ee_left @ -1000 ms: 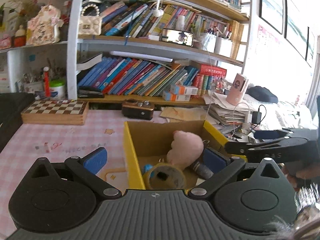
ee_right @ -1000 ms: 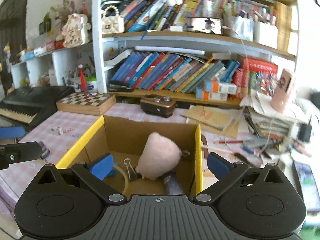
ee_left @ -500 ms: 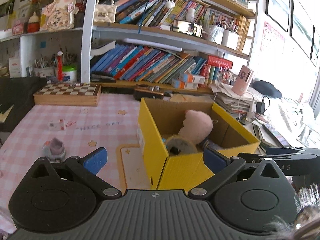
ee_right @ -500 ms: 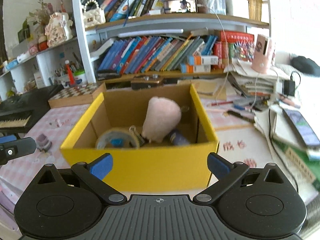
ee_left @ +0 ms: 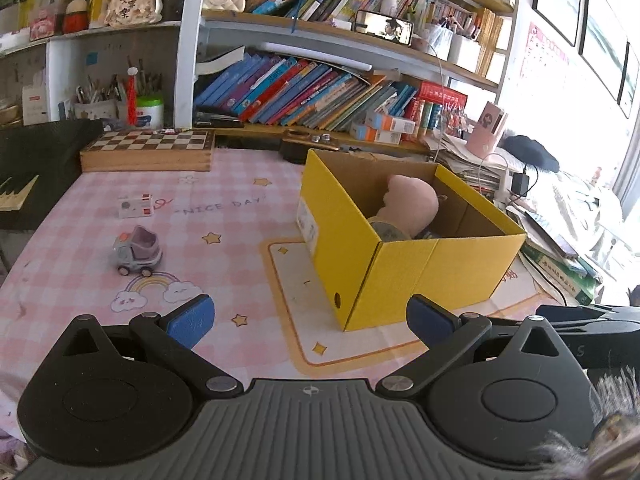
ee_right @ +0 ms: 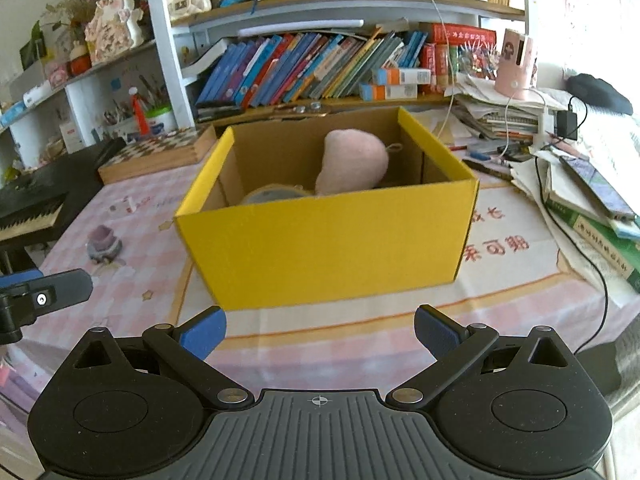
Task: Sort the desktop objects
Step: 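Lift both tools out of the box and back over the table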
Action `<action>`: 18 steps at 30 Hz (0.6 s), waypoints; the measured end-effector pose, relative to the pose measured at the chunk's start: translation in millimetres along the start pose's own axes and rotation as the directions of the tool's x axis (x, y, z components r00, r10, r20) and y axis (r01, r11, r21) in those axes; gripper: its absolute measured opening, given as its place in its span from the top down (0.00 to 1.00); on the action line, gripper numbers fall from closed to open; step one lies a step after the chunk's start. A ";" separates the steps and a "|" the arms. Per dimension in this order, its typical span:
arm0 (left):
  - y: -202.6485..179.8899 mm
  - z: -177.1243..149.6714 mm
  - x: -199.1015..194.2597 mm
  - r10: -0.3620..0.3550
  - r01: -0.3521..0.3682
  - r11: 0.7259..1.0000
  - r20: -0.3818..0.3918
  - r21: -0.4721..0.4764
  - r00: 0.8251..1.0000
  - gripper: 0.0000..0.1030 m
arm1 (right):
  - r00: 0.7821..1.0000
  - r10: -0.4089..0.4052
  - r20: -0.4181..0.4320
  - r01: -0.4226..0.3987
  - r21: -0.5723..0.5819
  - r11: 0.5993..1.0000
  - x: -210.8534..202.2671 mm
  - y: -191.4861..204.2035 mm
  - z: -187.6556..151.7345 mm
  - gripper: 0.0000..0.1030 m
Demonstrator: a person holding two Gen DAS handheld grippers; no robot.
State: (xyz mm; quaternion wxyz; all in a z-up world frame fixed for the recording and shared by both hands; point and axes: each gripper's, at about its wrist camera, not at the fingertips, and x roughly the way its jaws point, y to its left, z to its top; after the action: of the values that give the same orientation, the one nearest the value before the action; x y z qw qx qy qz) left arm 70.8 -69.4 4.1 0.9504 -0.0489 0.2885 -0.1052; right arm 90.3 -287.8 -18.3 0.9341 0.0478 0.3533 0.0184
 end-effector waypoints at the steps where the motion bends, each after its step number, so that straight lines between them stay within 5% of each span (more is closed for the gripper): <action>1: 2.2 -0.4 -1.6 -0.004 0.004 1.000 -0.001 0.006 1.000 0.00 | 1.000 -0.002 -0.005 0.002 0.001 1.000 -0.2 3.3 -1.1 0.01; 18: 43.9 -11.1 -14.9 -0.058 0.060 0.998 -0.060 0.030 0.997 0.00 | 0.999 -0.004 -0.053 0.005 0.013 1.000 -5.3 58.0 -24.0 0.01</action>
State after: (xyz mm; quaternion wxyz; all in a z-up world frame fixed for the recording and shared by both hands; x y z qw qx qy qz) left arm 60.0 -23.6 -3.9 0.9387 -0.0391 0.3131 -0.1391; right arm 70.4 -228.6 -26.8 0.9242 0.0525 0.3781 0.0154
